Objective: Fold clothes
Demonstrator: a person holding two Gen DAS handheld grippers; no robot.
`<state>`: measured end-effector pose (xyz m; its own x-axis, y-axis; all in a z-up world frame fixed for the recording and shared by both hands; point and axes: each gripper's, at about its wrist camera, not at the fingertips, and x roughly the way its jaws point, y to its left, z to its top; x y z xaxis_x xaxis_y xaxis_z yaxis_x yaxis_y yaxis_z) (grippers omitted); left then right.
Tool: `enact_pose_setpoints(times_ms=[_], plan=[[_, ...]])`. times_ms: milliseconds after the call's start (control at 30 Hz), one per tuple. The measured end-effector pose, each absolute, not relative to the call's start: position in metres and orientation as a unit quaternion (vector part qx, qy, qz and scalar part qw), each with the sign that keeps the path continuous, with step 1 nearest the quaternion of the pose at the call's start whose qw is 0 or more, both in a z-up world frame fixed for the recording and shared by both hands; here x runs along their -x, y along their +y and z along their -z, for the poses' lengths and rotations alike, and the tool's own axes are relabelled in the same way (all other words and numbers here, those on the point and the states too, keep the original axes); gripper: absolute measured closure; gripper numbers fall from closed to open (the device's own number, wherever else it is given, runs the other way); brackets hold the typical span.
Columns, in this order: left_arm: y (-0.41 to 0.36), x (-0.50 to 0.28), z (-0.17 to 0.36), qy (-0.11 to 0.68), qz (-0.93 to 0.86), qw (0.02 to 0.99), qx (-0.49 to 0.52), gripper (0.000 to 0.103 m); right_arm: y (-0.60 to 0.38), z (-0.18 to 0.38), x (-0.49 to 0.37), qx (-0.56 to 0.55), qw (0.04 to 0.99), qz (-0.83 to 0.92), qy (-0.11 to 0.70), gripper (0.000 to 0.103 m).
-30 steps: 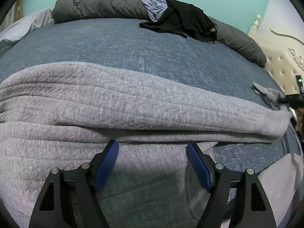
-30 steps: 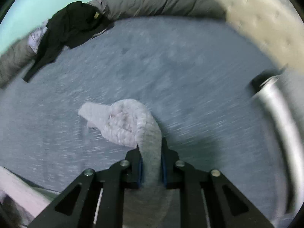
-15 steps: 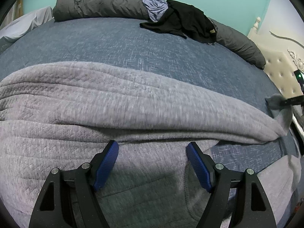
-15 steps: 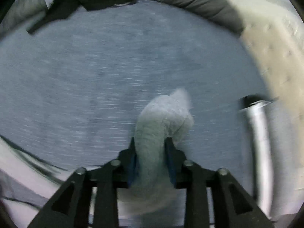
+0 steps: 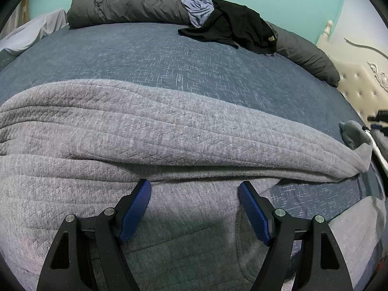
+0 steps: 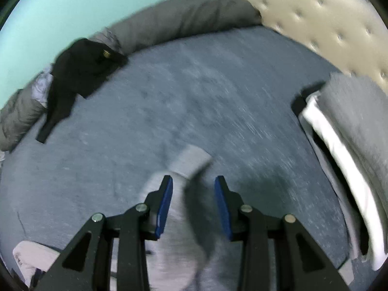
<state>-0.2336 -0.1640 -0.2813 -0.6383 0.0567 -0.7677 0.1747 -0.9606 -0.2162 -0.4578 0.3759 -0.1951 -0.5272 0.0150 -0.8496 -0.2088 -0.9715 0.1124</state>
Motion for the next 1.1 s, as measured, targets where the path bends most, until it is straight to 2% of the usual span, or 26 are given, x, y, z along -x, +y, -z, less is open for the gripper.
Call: enact_pose_setpoints(times_ms=[133,267,433,600,633,700,833,867,900,967,1000,1100], plan=[[-0.164,0.234,0.281,0.136,0.895,0.033,-0.424,0.024,0.396,0.227,0.453,0.516,0.095,-0.844,0.109,0.067],[-0.163,0.234,0.282,0.135,0.895,0.033,-0.424,0.024,0.395,0.258,0.45,0.538,0.084,-0.83,0.122,0.067],[-0.162,0.233,0.282,0.134,0.895,0.034,-0.424,0.024,0.366,0.261,0.456,0.517,-0.001,-0.846,0.132,0.067],[-0.159,0.233,0.284,0.131,0.895,0.036,-0.424,0.024,0.33,0.27,0.475,0.534,-0.047,-0.838,0.097,0.067],[-0.159,0.233,0.284,0.131,0.895,0.036,-0.424,0.024,0.328,0.276,0.479,0.543,-0.047,-0.833,0.093,0.065],[-0.159,0.234,0.284,0.13,0.895,0.036,-0.424,0.024,0.326,0.286,0.484,0.555,-0.043,-0.824,0.105,0.054],[-0.158,0.234,0.284,0.13,0.895,0.036,-0.425,0.024,0.328,0.295,0.487,0.55,-0.05,-0.823,0.134,0.054],[-0.158,0.234,0.284,0.129,0.895,0.037,-0.425,0.024,0.325,0.294,0.486,0.543,-0.058,-0.828,0.13,0.06],[-0.158,0.234,0.284,0.127,0.895,0.037,-0.425,0.023,0.319,0.29,0.48,0.539,-0.066,-0.83,0.126,0.071],[-0.156,0.235,0.284,0.123,0.896,0.039,-0.426,0.023,0.315,0.289,0.478,0.537,-0.076,-0.833,0.112,0.082],[-0.156,0.235,0.284,0.123,0.896,0.039,-0.426,0.023,0.312,0.288,0.477,0.535,-0.077,-0.835,0.105,0.09],[-0.157,0.235,0.284,0.124,0.896,0.039,-0.425,0.023,0.311,0.279,0.473,0.527,-0.073,-0.842,0.091,0.097]])
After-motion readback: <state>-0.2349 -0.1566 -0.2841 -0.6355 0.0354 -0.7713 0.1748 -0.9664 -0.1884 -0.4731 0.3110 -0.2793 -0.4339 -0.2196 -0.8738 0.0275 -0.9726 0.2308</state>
